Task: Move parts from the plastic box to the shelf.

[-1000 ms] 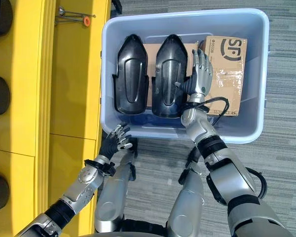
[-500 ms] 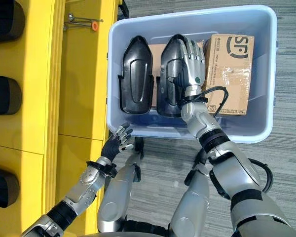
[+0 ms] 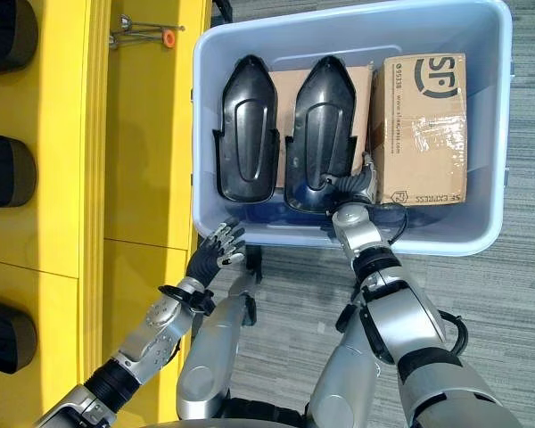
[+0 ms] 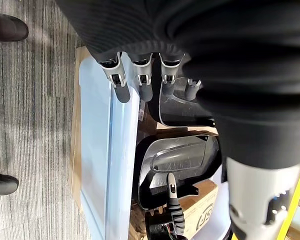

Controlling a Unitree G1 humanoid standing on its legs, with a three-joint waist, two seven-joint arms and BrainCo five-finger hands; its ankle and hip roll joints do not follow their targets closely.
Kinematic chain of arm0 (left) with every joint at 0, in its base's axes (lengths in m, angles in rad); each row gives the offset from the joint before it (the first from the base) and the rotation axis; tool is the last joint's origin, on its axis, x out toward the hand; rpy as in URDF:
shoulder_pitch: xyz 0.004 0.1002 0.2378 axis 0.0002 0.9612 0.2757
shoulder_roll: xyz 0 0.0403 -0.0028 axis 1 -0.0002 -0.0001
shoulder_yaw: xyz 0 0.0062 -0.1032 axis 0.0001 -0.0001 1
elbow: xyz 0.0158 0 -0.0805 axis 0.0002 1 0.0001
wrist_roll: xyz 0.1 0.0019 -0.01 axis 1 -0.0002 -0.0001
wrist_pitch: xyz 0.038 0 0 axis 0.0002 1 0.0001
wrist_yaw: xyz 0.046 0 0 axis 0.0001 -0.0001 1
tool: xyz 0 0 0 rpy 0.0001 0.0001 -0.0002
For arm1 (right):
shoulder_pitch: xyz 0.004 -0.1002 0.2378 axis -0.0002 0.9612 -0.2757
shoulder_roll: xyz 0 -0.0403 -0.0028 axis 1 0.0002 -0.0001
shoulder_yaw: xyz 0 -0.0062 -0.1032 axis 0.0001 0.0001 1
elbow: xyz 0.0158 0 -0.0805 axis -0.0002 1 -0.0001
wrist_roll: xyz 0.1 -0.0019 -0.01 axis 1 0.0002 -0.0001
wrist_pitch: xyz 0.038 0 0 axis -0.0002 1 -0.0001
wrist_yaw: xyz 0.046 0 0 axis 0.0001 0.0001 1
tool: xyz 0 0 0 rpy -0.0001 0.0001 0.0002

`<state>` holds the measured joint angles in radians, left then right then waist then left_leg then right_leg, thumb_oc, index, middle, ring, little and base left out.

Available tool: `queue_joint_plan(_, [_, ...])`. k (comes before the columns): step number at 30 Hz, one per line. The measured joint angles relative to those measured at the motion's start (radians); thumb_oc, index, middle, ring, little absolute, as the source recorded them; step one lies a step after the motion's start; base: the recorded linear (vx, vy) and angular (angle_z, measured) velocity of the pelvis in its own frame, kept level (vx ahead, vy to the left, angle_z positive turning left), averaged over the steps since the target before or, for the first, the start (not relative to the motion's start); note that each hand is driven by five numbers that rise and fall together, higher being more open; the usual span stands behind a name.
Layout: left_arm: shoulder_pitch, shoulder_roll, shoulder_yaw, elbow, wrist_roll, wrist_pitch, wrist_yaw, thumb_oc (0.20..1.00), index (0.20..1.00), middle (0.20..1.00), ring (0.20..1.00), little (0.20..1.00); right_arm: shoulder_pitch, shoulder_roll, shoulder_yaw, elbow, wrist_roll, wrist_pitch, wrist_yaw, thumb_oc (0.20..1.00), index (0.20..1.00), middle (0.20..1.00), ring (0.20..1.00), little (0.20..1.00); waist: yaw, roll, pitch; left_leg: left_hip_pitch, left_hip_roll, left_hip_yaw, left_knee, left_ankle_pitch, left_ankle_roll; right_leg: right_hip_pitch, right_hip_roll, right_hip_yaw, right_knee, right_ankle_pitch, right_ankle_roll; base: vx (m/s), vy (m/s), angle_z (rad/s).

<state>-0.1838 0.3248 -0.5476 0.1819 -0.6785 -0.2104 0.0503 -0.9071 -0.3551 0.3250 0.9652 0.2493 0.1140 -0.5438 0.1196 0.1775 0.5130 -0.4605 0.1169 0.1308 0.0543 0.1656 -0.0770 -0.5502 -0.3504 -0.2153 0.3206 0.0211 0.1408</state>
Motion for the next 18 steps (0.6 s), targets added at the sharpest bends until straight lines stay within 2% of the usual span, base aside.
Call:
queue_joint_plan(3, [0.000, 0.001, -0.001, -0.006, 0.000, 0.003, 0.001, 1.000, 1.000, 1.000, 1.000, 1.000, 0.002, 0.002, 0.004, -0.008, 0.000, 0.001, 0.000, 1.000, 1.000, 1.000, 1.000, 1.000, -0.005, 0.001, -0.001, -0.002, 0.000, 0.004, 0.000, 0.000, 0.000, -0.006, -0.001, 0.004, 0.004, -0.005, 0.001, 0.00, 0.009, -0.01])
queue_joint_plan(9, [0.000, 0.001, 0.000, -0.008, 0.000, 0.008, 0.003, 1.000, 1.000, 1.000, 1.000, 1.000, 0.012, 0.004, 0.062, -0.041, -0.058, 0.044, -0.011, 1.000, 1.000, 1.000, 1.000, 1.000, -0.018, 0.001, -0.001, -0.003, -0.001, 0.005, 0.000, 0.001, -0.001, -0.012, -0.001, 0.010, 0.012, -0.010, 0.003, 0.00, 0.003, 0.01])
queue_joint_plan(10, [-0.003, 0.001, 0.001, -0.002, 0.000, 0.006, 0.002, 1.000, 1.000, 1.000, 1.000, 1.000, 0.002, 0.000, 0.075, -0.040, -0.123, 0.093, -0.013, 1.000, 1.000, 1.000, 1.000, 1.000, -0.018, 0.002, -0.001, -0.005, 0.000, 0.004, 0.001, 0.001, -0.002, -0.018, -0.001, 0.011, 0.020, -0.011, 0.002, 0.00, 0.000, 0.00])
queue_joint_plan(11, [-0.005, 0.001, 0.000, -0.002, 0.000, 0.006, 0.002, 1.000, 1.000, 1.000, 1.000, 1.000, -0.001, 0.000, 0.079, -0.039, -0.139, 0.106, -0.015, 1.000, 1.000, 1.000, 1.000, 1.000, -0.018, 0.002, -0.001, -0.006, 0.000, 0.001, 0.002, 0.002, -0.003, -0.021, -0.001, 0.011, 0.030, -0.015, 0.000, -0.02, -0.040, 0.03])
queue_joint_plan(13, [-0.016, 0.000, -0.005, 0.004, 0.000, 0.000, 0.000, 1.000, 1.000, 1.000, 1.000, 1.000, -0.076, -0.006, 0.119, 0.095, -0.196, 0.143, -0.033, 1.000, 1.000, 1.000, 1.000, 1.000, 0.000, 0.005, -0.004, -0.016, 0.005, -0.006, 0.017, 0.003, -0.004, -0.028, -0.001, 0.008, 0.050, -0.022, -0.005, -0.02, -0.053, 0.08])
queue_joint_plan(15, [-0.025, 0.000, -0.044, 0.007, 0.000, -0.010, 0.000, 1.000, 1.000, 1.000, 1.000, 1.000, -0.126, -0.019, 0.141, 0.199, -0.296, 0.181, -0.053, 1.000, 1.000, 1.000, 1.000, 1.000, 0.017, 0.022, -0.015, -0.034, 0.006, -0.028, 0.019, 0.007, -0.005, -0.036, -0.003, -0.005, 0.064, -0.031, -0.006, -0.02, -0.046, 0.22])
queue_joint_plan(16, [-0.018, 0.003, -0.073, 0.015, 0.000, -0.010, 0.000, 1.000, 1.000, 1.000, 1.000, 1.000, -0.126, -0.042, 0.196, 0.203, -0.353, 0.201, -0.066, 1.000, 1.000, 1.000, 1.000, 1.000, 0.025, 0.026, -0.017, -0.046, 0.006, -0.034, 0.019, 0.009, -0.004, -0.043, -0.003, -0.011, 0.066, -0.032, -0.007, -0.01, -0.031, 0.14])
queue_joint_plan(18, [-0.006, 0.006, -0.103, 0.039, -0.001, -0.013, 0.000, 1.000, 1.000, 1.000, 1.000, 1.000, -0.127, -0.067, 0.212, 0.185, -0.414, 0.211, -0.049, 1.000, 1.000, 1.000, 1.000, 1.000, 0.034, 0.026, -0.017, -0.055, 0.005, -0.034, 0.018, 0.012, -0.003, -0.051, -0.004, -0.010, 0.065, -0.030, -0.007, 0.00, -0.014, 0.03])
